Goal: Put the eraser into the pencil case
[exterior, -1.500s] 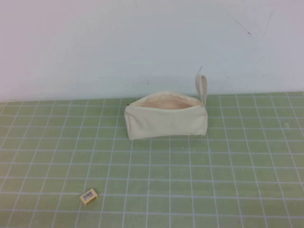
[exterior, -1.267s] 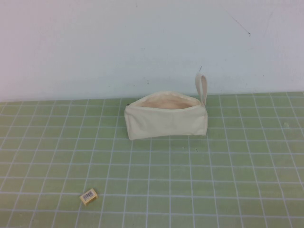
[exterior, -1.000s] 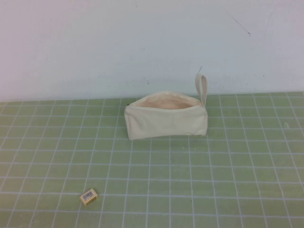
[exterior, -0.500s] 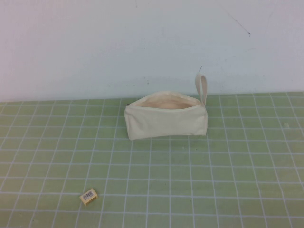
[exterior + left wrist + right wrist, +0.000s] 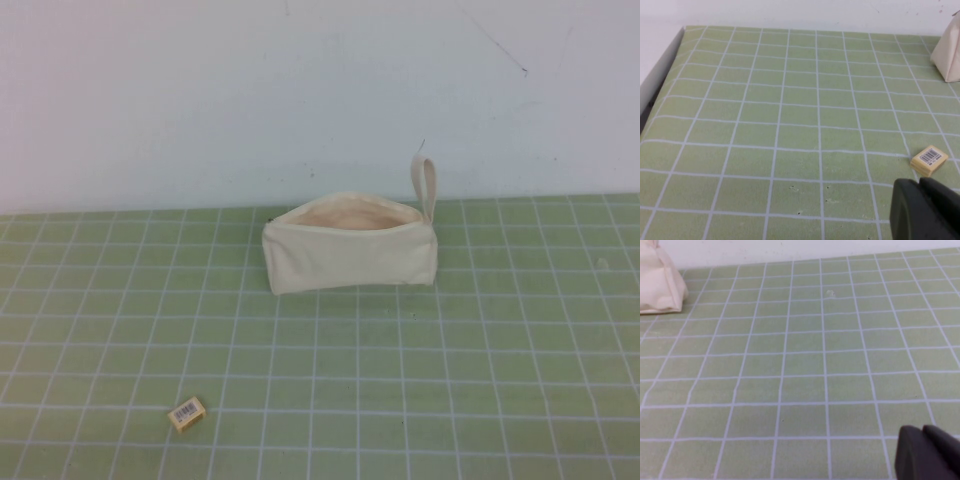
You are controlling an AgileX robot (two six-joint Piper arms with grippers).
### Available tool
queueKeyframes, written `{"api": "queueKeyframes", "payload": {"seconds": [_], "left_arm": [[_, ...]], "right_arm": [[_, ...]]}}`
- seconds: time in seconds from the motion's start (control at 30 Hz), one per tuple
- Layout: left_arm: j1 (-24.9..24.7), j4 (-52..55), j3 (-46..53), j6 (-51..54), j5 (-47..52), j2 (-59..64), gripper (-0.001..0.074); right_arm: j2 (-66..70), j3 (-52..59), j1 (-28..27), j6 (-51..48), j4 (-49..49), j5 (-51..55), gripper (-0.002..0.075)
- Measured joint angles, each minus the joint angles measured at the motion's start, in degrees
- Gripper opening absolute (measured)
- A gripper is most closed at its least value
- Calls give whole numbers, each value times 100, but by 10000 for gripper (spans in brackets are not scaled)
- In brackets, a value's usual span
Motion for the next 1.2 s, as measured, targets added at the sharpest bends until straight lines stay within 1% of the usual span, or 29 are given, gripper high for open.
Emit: {"api": "queueKeyframes", "payload": {"seconds": [0.93,1.07,1.2], "left_arm": [[0,59,0,109,-103,0,-1],[0,315,24,251,-601,0,-1],[0,677,24,370,-1796,0,-1]], "right_arm": [[0,0,0,0,0,0,-1],[0,0,0,0,0,0,-1],[0,0,0,0,0,0,-1]]}}
